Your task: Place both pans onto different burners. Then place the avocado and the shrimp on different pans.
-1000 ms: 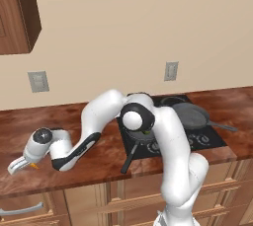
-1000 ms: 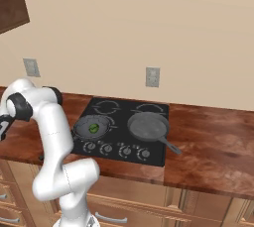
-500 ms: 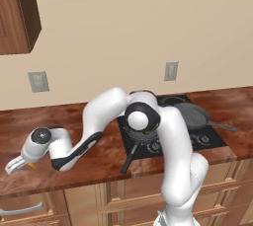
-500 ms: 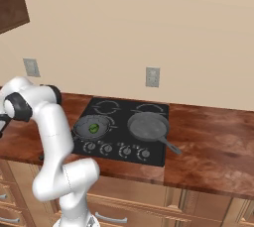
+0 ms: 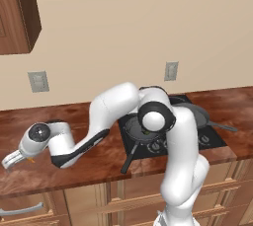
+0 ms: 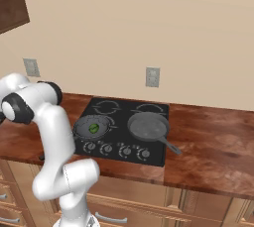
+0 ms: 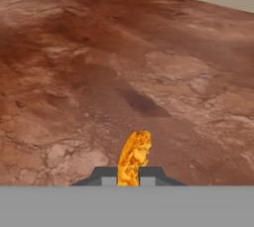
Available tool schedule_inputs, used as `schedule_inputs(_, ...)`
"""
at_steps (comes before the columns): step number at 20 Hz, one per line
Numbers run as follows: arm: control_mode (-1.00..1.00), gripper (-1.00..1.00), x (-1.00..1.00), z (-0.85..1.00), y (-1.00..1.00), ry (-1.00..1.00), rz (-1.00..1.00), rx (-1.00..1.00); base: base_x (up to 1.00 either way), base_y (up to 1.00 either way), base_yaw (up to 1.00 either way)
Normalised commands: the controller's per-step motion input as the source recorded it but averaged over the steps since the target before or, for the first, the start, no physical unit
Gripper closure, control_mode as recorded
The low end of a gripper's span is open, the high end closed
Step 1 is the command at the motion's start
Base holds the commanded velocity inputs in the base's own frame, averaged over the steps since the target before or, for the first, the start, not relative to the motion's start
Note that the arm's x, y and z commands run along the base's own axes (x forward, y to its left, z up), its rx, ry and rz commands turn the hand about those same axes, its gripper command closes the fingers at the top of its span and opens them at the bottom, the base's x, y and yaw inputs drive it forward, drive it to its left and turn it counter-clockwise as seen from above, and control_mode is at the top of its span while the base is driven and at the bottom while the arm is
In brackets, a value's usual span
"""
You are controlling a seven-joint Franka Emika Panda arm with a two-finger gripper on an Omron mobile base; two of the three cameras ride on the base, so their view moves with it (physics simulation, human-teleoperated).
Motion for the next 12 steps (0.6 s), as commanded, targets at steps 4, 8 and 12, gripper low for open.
schedule_inputs(4,-1.00,1.00,0.00,0.48,-0.15,0.00,-0.12,0.04,0.00,0.00,0.00)
schedule_inputs(8,-1.00,1.00,0.00,0.42,-0.27,0.00,-0.20,0.01,0.00,0.00,0.00)
schedule_inputs(12,-1.00,1.00,0.09,0.07,-0.44,0.00,-0.22,0.00,0.00,0.00,0.00)
